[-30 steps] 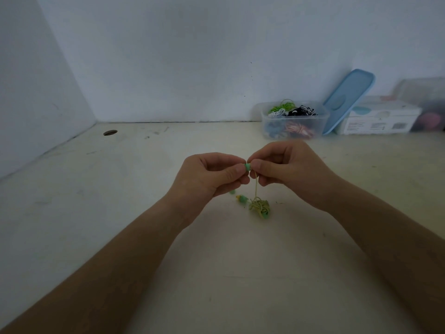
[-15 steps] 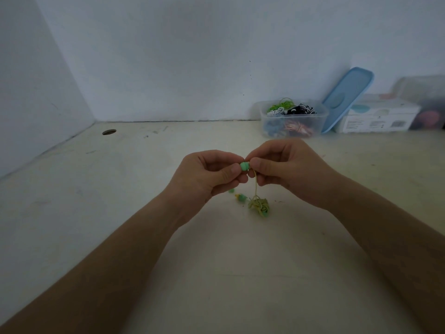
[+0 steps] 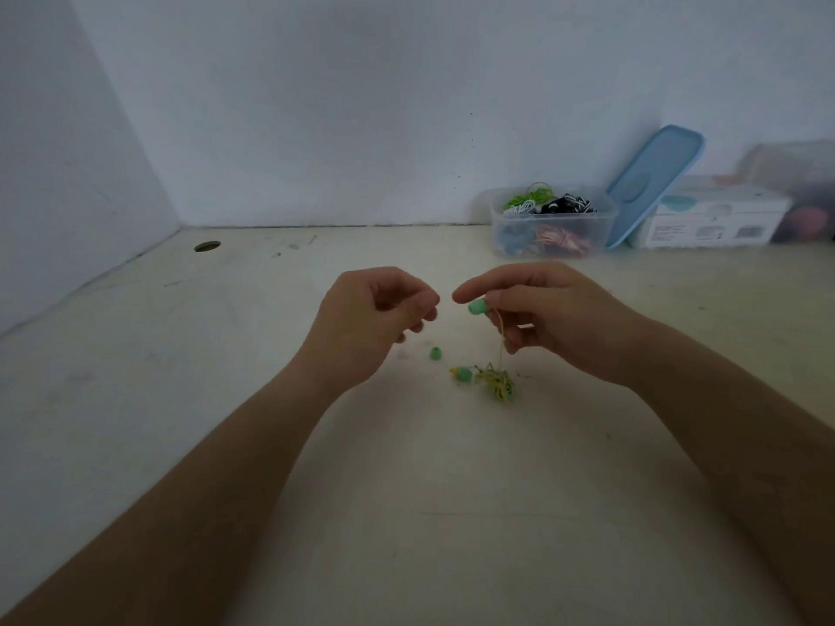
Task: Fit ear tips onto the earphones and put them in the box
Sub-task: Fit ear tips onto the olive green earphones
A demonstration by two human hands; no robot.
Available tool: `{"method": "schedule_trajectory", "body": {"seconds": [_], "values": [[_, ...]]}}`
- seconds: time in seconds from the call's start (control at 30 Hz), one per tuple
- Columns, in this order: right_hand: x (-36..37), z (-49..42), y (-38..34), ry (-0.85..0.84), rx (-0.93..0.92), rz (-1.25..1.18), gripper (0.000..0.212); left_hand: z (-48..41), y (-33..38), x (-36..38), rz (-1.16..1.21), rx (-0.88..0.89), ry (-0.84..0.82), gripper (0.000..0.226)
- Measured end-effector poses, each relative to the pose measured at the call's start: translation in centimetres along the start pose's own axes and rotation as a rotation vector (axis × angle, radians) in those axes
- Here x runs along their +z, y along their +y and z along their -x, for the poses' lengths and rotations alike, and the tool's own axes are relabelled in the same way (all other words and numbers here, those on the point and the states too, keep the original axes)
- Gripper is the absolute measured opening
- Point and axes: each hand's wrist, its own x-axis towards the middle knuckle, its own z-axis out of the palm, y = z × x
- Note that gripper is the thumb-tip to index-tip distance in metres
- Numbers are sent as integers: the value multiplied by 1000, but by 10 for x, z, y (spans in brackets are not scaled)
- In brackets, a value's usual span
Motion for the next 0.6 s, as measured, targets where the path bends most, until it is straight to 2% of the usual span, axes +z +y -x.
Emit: {"method": "schedule_trajectory", "body": {"seconds": [0.1,0.17,0.23,0.33,0.5,0.6], "values": [[-4,0,-1,1,44,120,33,-2,-7,0,-389,113,-28,14],[-5,0,0,39,43,224,31,-2,-12,3,-499,140,-109,18],[-4,-1,2,94,12,437,24,-3,-13,6,-581,145,-174,17],[-3,-3,6,114,-6,756,17,-5,-13,6,-641,130,-219,16],[-3,-2,5,79,65,905,16,-3,-16,9,-626,107,-216,13],[-4,-2,4,84,81,964,19,-3,-17,10,-568,122,-181,18]]}}
